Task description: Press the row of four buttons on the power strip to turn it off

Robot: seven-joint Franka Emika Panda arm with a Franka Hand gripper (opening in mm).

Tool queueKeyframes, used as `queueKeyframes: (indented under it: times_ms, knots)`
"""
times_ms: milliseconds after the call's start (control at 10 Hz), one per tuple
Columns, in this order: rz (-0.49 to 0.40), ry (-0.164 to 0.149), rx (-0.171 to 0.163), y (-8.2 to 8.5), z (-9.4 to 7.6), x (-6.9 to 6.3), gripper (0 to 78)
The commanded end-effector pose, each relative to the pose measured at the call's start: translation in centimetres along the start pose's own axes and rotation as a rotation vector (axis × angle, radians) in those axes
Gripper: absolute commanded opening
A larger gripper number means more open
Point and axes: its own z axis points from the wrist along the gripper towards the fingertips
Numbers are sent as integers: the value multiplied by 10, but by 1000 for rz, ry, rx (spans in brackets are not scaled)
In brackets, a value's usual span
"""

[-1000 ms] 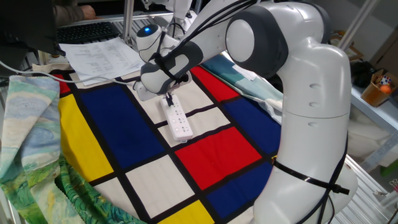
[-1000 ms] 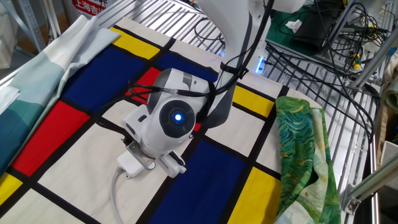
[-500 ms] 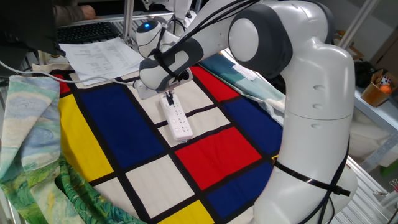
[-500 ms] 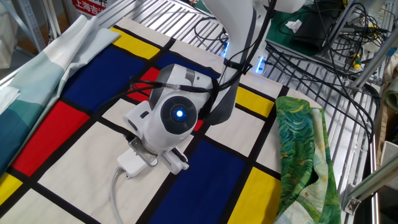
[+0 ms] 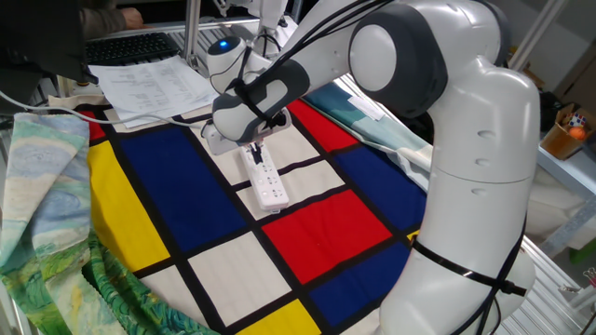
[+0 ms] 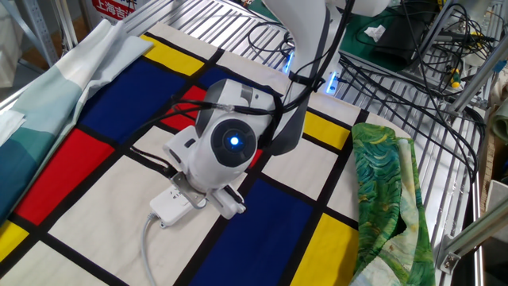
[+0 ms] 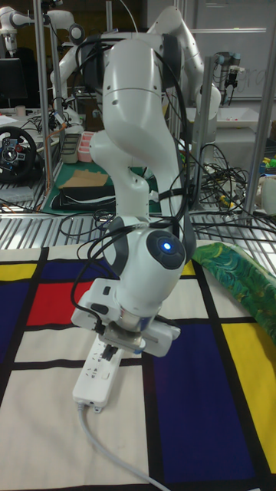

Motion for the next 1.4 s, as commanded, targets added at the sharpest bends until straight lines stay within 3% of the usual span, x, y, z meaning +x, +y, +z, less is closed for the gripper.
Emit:
queueKeyframes:
  times_ms: [100, 1400]
  knots:
    - [4, -2, -7, 1, 3, 8, 0]
    - [25, -2, -7, 7, 12, 11, 0]
